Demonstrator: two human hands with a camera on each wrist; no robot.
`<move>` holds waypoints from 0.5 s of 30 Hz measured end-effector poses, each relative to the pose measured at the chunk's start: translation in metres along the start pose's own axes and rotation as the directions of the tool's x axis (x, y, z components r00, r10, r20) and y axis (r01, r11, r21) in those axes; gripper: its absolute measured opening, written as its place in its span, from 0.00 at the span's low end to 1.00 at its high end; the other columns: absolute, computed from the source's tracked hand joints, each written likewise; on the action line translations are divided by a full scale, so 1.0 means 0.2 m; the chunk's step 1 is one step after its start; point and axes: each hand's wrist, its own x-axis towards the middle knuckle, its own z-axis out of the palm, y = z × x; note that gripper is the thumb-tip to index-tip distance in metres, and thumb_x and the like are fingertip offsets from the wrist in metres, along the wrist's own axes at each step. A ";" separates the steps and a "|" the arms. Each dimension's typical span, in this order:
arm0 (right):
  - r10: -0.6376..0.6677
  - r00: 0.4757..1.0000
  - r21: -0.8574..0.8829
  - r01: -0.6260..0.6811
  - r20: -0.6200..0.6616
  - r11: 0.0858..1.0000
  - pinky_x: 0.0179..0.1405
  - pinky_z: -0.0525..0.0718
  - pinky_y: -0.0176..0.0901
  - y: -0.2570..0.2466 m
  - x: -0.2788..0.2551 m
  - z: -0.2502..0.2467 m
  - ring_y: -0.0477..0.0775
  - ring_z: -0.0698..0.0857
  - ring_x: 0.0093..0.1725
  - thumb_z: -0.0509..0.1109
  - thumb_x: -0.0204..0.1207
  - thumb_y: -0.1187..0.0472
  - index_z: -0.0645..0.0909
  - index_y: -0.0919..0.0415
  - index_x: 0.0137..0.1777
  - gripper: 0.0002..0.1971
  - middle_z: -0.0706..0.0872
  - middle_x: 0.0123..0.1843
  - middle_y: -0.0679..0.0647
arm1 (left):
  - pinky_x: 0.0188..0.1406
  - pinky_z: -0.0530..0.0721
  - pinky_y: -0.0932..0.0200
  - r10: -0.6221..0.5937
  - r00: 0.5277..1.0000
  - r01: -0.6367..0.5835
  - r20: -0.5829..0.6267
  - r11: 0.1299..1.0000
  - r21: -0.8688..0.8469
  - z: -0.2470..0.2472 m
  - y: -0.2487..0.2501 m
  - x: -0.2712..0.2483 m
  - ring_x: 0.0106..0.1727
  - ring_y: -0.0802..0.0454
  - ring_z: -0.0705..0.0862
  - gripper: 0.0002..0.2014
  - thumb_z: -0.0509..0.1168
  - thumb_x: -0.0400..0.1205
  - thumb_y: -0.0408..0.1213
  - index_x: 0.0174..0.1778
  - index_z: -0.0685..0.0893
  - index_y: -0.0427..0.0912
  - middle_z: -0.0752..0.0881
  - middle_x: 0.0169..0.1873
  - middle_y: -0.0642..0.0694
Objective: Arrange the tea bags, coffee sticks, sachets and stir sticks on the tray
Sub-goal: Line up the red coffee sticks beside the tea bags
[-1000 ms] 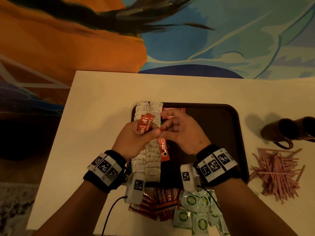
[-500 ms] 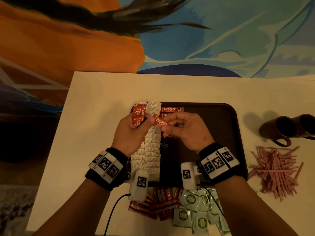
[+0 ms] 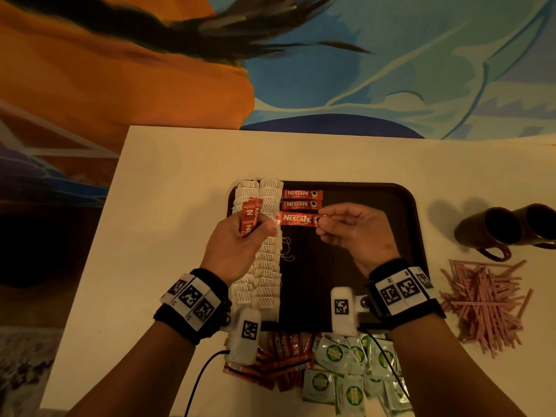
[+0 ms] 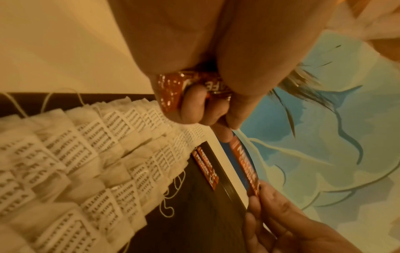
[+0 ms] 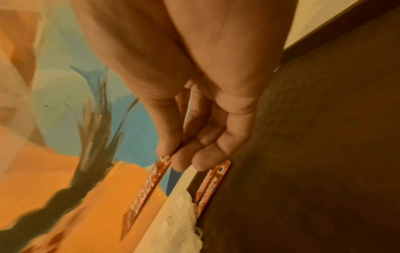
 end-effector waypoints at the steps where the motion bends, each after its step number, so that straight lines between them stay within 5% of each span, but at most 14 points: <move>1: 0.022 0.999 -0.022 -0.023 -0.029 1.000 0.51 0.93 0.52 0.01 0.02 -0.01 0.60 0.94 0.49 0.79 0.75 0.69 0.91 0.62 0.55 0.09 0.94 0.48 0.60 | 0.31 0.74 0.48 -0.005 1.000 0.006 -0.009 1.000 0.013 -0.01 -0.01 0.00 0.29 0.44 0.71 0.06 0.71 0.84 0.49 0.44 0.90 0.53 0.88 0.39 0.31; 5: 0.107 0.975 -0.260 -0.156 -0.193 0.953 0.51 0.94 0.52 0.08 0.16 -0.03 0.52 0.95 0.45 0.81 0.75 0.66 0.91 0.55 0.50 0.06 0.95 0.44 0.53 | 0.34 0.77 0.51 -0.029 0.997 0.032 -0.065 0.999 0.042 -0.04 -0.04 -0.02 0.29 0.50 0.76 0.04 0.70 0.85 0.46 0.45 0.88 0.57 0.93 0.43 0.47; 9: 0.103 0.934 -0.464 -0.263 -0.342 0.846 0.48 0.94 0.51 0.12 0.28 0.00 0.48 0.92 0.41 0.86 0.71 0.59 0.88 0.52 0.45 0.09 0.93 0.41 0.51 | 0.34 0.78 0.50 -0.021 0.998 0.025 -0.060 0.996 0.080 -0.06 -0.06 -0.04 0.30 0.48 0.77 0.04 0.69 0.85 0.46 0.45 0.89 0.57 0.93 0.41 0.44; 15: 0.059 0.925 -0.578 -0.283 -0.375 0.766 0.54 0.92 0.54 0.13 0.34 0.08 0.51 0.89 0.47 0.87 0.68 0.53 0.86 0.53 0.46 0.14 0.89 0.48 0.51 | 0.34 0.79 0.50 -0.012 0.998 0.018 -0.068 0.996 0.090 -0.09 -0.06 -0.05 0.29 0.52 0.78 0.06 0.69 0.86 0.44 0.46 0.88 0.51 0.93 0.43 0.52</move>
